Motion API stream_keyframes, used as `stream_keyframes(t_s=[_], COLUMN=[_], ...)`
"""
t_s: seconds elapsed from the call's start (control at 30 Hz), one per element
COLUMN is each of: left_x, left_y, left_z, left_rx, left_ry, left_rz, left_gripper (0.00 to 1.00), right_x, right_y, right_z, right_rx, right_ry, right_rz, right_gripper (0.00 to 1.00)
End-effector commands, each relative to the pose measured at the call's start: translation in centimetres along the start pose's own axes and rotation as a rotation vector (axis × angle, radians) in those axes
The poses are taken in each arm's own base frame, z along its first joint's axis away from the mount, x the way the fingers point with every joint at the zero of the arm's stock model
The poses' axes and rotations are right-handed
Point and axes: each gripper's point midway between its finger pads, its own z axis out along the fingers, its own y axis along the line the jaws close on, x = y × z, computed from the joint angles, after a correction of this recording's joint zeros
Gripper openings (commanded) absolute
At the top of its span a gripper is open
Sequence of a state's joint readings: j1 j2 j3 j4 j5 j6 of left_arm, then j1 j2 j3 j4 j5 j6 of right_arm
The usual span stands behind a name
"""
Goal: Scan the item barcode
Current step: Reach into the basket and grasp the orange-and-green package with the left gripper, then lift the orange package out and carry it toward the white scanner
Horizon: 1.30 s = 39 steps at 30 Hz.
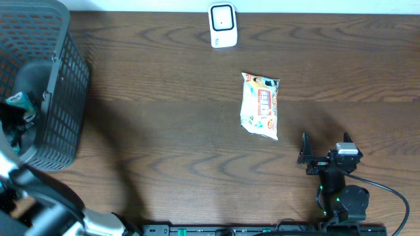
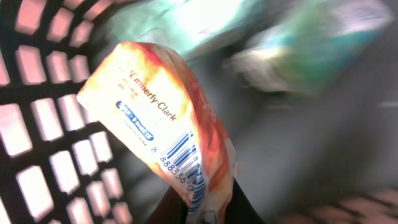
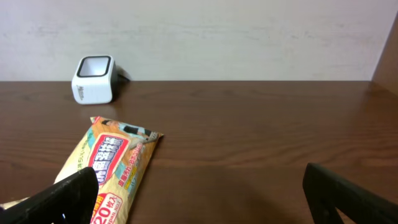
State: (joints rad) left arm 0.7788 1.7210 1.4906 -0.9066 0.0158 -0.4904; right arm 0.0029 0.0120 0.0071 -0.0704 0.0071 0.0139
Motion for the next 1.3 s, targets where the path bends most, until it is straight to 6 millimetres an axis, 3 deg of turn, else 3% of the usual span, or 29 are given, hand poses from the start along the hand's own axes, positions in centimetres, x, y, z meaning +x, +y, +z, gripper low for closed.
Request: stream_keyframes(t_s=[0.0, 0.23, 0.4, 0.53, 0.63, 0.97, 1.07, 1.2, 1.27], left_x=[0.1, -0.4, 0.8, 2.6, 5.4, 19.3, 23.7, 30.1, 32.3], left_y=[-5.0, -9.3, -12.3, -14.4, -16.0, -21.5, -22.2, -22.5, -22.6], left_z=[-5.8, -15.8, -22.7, -27.4, -29.9, -32.7, -32.3, -30.1, -28.7], left_rx=[0.337, 0.704, 0.927, 1.05, 1.126, 1.296, 1.319, 1.286, 1.245], left_ry=[-0.02, -0.135, -0.236, -0.317, -0.327, -0.276, -0.184, 0.016, 0.081], left_rz=[-0.006, -0.044, 0.083, 0.184, 0.284, 0.863, 0.973, 1.081, 1.116], left_gripper=[0.08, 0.08, 0.08, 0.08, 0.07, 0.08, 0.08, 0.08, 0.08], right_x=[0.1, 0.1, 0.1, 0.1, 0.1, 0.1, 0.1, 0.1, 0.1], right_y=[-0.2, -0.2, -0.2, -0.2, -0.2, -0.2, -0.2, -0.2, -0.2], right_z=[0.0, 0.0, 0.0, 0.0, 0.0, 0.0, 0.0, 0.0, 0.0], right_rx=[0.006, 0.006, 0.006, 0.006, 0.006, 0.006, 0.006, 0.006, 0.006], right_ry=[0.001, 0.001, 0.001, 0.001, 0.001, 0.001, 0.001, 0.001, 0.001], right_rz=[0.004, 0.004, 0.004, 0.005, 0.004, 0.005, 0.004, 0.004, 0.004], right_gripper=[0.99, 0.99, 0.99, 0.99, 0.99, 0.99, 0.99, 0.99, 0.99])
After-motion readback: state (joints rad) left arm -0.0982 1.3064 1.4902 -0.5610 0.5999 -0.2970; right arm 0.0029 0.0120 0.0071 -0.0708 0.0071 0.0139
